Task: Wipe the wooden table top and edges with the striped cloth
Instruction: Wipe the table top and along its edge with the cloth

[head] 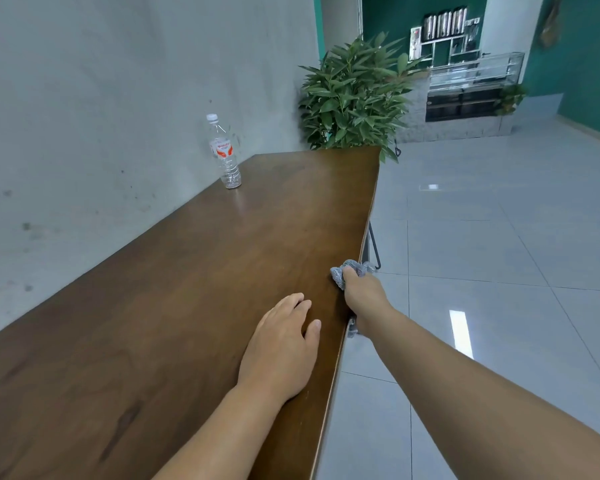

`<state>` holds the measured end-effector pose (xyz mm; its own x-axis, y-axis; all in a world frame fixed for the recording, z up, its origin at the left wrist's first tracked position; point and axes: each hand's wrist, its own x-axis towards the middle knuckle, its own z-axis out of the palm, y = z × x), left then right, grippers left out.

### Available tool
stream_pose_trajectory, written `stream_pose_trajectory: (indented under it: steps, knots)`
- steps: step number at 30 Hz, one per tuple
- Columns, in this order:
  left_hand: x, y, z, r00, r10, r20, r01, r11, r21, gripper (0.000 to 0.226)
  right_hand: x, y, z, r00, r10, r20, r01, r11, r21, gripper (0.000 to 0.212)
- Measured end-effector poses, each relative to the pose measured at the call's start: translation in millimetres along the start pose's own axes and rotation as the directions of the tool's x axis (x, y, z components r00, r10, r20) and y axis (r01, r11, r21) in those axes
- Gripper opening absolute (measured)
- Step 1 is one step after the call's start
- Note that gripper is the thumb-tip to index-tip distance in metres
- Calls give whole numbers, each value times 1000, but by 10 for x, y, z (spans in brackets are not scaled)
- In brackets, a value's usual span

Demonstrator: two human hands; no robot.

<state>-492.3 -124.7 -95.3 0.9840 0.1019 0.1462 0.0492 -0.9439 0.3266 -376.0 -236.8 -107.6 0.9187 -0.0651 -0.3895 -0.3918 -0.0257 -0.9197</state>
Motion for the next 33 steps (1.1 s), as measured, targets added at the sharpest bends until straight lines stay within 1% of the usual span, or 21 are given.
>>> stream_pose_trajectory:
  steps: [10,16,23,27,33]
  knots:
    - [-288,-69,-80,999,32,34,-32,999,6,53,-362,434,107,1000,16,-18,-17,999,-36,56]
    - [-288,-57,-75,1000,22,8,-22,1000,-10,52,-318,296,72,1000,17,-20,-18,998,-64,54]
    - [-290,-54,-78,1000,10,10,-10,1000,-9,51,-244,82,19,1000,-10,-7,10,1000,-29,53]
    - [-384,-76,-114,999,16,37,-16,1000,-3,52,-377,187,43,999,38,-4,-38,999,-9,53]
    - [-535,-144,-135,999,30,26,-29,999,-18,52,-539,475,108,1000,11,-25,-12,999,-38,54]
